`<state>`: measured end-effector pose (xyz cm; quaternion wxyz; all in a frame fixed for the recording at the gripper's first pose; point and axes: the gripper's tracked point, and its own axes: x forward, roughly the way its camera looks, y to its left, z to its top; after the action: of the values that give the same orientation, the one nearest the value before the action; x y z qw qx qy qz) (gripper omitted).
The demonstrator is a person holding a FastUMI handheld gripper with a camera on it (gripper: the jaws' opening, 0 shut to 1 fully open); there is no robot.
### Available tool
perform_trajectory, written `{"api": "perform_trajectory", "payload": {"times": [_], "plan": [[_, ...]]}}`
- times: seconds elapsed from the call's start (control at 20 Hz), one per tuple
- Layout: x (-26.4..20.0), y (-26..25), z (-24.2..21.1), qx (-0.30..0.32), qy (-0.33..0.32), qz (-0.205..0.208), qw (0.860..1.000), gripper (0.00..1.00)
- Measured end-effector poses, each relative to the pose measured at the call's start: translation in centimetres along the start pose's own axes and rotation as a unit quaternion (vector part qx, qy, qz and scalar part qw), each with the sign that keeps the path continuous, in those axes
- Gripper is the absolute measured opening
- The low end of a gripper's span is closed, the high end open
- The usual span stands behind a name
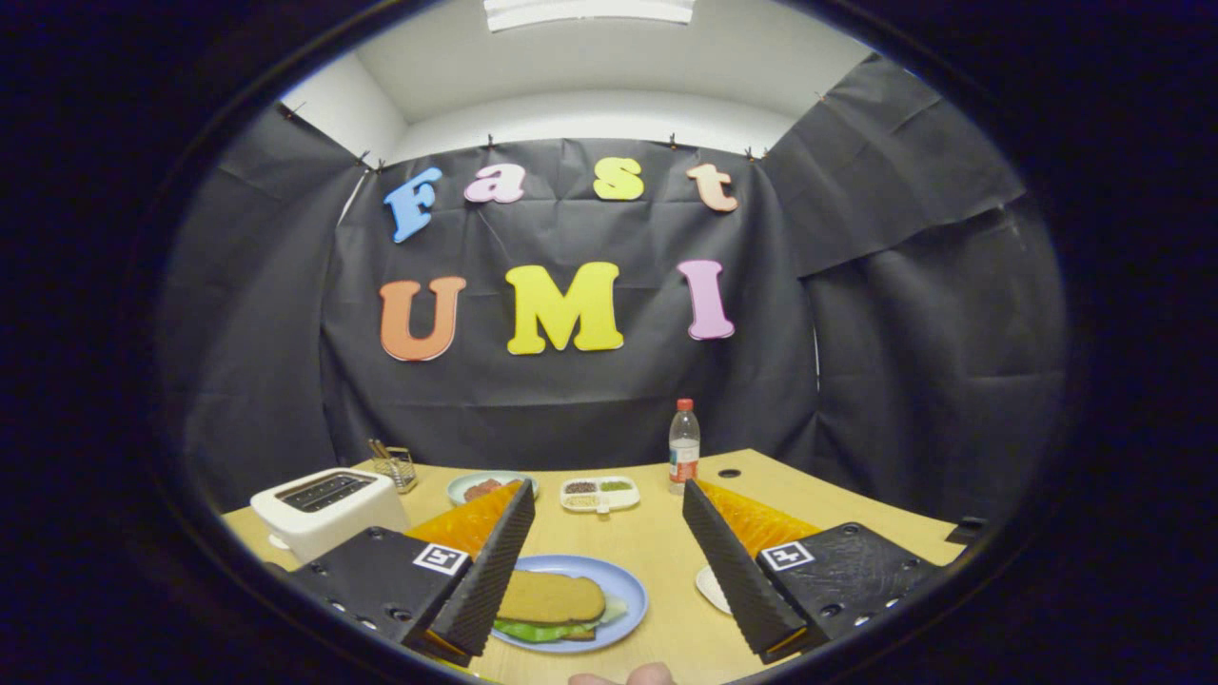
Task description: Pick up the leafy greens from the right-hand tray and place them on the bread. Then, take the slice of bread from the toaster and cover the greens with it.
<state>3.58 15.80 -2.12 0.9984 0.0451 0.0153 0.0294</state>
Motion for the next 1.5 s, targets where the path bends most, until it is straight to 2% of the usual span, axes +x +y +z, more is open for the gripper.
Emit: {"api": "perform_trajectory", "payload": {"times": [0.1, 0.25, 0.45, 0.65, 0.8, 1.5], "plan": [[-1.7, 1.0, 1.8, -0.007, -0.017, 0.015, 1.000, 0.96], [-3.8, 1.2, 3.6, 0.004, -0.046, 0.012, 0.999, 0.96], [-5.3, 2.7, 3.8, 0.013, -0.041, 0.030, 0.999, 0.95], [-6.2, 4.0, 4.5, -0.010, -0.059, 0.032, 0.998, 0.95], [-6.6, 5.7, 4.2, -0.008, -0.053, 0.057, 0.997, 0.95], [-5.7, 5.9, 4.2, -0.010, -0.057, 0.045, 0.997, 0.95]]}}
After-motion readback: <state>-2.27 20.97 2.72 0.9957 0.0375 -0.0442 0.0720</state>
